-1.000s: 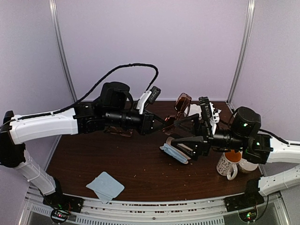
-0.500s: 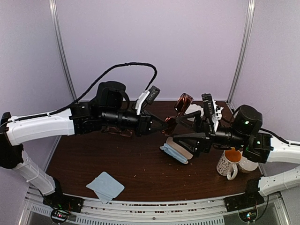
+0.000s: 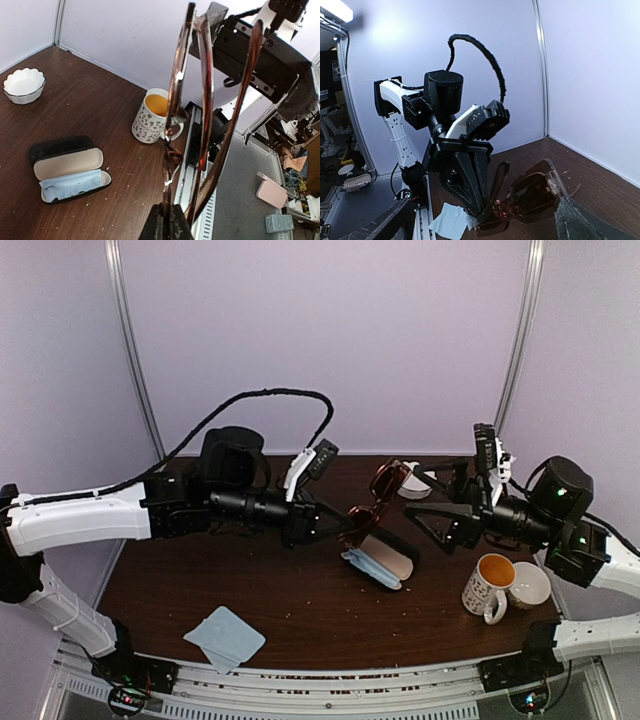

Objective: Organize the sunglasses
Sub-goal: Fold the right temple of the sunglasses with the sunglasses, then pass from the left arm to the right

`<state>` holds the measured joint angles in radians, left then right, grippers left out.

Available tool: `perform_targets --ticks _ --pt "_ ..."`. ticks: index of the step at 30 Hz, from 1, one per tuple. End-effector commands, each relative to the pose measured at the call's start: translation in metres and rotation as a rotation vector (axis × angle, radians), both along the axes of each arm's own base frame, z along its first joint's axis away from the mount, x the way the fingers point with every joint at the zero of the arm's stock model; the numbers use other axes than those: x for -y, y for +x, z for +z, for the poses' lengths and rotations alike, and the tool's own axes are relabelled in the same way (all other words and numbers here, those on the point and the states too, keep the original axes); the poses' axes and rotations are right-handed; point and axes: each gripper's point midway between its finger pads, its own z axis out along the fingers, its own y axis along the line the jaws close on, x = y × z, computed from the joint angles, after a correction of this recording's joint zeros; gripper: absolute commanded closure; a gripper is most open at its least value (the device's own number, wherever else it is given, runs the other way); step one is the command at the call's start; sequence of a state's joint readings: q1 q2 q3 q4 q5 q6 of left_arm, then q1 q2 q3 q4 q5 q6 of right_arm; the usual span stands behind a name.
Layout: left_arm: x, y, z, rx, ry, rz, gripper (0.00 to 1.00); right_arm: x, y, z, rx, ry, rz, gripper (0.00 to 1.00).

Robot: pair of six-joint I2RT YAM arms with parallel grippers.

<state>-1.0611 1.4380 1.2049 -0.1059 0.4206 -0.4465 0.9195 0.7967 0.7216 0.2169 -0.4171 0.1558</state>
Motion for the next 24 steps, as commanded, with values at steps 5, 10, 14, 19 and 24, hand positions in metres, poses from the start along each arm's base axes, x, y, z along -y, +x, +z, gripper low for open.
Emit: perform_targets --ticks 5,10,14,19,24 --pt "-0.019 -0.006 0.005 0.110 0.006 0.016 1.00 0.038 0.006 -0.030 -0.086 -0.106 -0.152 0.00" --pt "-0.023 -0.020 0.012 0.134 -0.004 -0.059 1.00 0.054 0.002 -0.045 -0.135 -0.183 -0.177 0.00" --pt "-0.024 -0.036 0.013 0.135 0.013 -0.157 1.00 0.058 -0.008 -0.056 -0.156 -0.294 -0.134 0.03" --pt "-0.028 -0.052 0.009 0.114 0.047 -0.254 1.00 0.066 -0.019 -0.069 -0.177 -0.439 -0.099 0.12" --pt "-0.033 -0.060 0.004 0.089 0.077 -0.294 1.00 0.067 -0.028 -0.071 -0.190 -0.463 -0.054 0.26"
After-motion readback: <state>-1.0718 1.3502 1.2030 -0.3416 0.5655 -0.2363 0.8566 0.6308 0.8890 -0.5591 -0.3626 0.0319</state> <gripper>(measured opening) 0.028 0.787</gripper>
